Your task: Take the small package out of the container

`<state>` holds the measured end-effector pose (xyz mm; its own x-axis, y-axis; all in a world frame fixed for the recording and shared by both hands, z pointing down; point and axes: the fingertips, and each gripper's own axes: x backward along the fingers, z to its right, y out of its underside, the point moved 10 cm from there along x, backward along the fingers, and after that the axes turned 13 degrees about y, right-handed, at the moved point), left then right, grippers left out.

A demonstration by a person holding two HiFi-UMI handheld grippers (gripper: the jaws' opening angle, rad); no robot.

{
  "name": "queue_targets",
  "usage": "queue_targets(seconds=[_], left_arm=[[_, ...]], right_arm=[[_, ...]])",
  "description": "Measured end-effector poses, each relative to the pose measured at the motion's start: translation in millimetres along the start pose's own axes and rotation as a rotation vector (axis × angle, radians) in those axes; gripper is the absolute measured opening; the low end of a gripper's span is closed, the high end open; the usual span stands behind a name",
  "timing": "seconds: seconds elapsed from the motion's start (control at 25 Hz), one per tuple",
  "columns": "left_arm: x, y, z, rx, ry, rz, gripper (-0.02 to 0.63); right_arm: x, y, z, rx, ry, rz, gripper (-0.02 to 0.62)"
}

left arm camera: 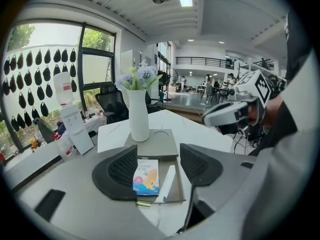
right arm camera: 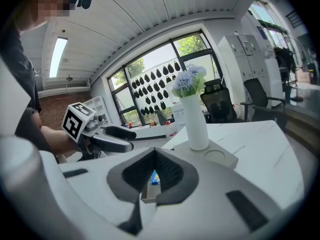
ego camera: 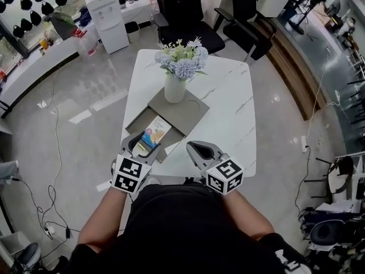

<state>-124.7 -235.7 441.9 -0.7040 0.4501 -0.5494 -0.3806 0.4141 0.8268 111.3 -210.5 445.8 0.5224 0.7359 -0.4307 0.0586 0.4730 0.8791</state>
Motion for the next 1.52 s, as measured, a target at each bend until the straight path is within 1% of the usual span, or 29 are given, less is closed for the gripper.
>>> queue_targets(seconds=[0.28,0.56,0.68,0.84,1.04,1.4,1.52], left_arm=[[-17.2,3.1,-14.8,-0.03,-0.001,-0.049,0.324],[-40.6,5.2,-30.5,-0.069,0.019,-0.121,0.351],[-56.5,8.8,-36.9,-0.072,0.039,-0.176,0.37],[-79.7,18.3,-43.0,-0.093,0.066,-0.278,0.397],[-107.1,36.1,-55.6,-0.065,0.09,-0.362,0.408],[-152.3,66.4,-75.9,0.003,0.091,-0.469,0.414],[-164.6,73.0,-79.3,0.007,0.107,-0.521,0.419]], right_arm=[[-8.3,3.3,3.5,-0.011,0.0,-0.027,0.0],[-17.0,7.1,13.2,-0.027,0.004,-0.059,0.0],[-20.4,9.0,18.6,-0.036,0.01,-0.072,0.0],[-22.1,12.1,23.9,-0.059,0.017,-0.086,0.0],[-26.2,19.6,31.7,-0.085,0.023,-0.111,0.0],[-35.1,30.9,43.0,-0.112,0.021,-0.16,0.0],[-36.4,33.4,45.5,-0.125,0.022,-0.168,0.0]])
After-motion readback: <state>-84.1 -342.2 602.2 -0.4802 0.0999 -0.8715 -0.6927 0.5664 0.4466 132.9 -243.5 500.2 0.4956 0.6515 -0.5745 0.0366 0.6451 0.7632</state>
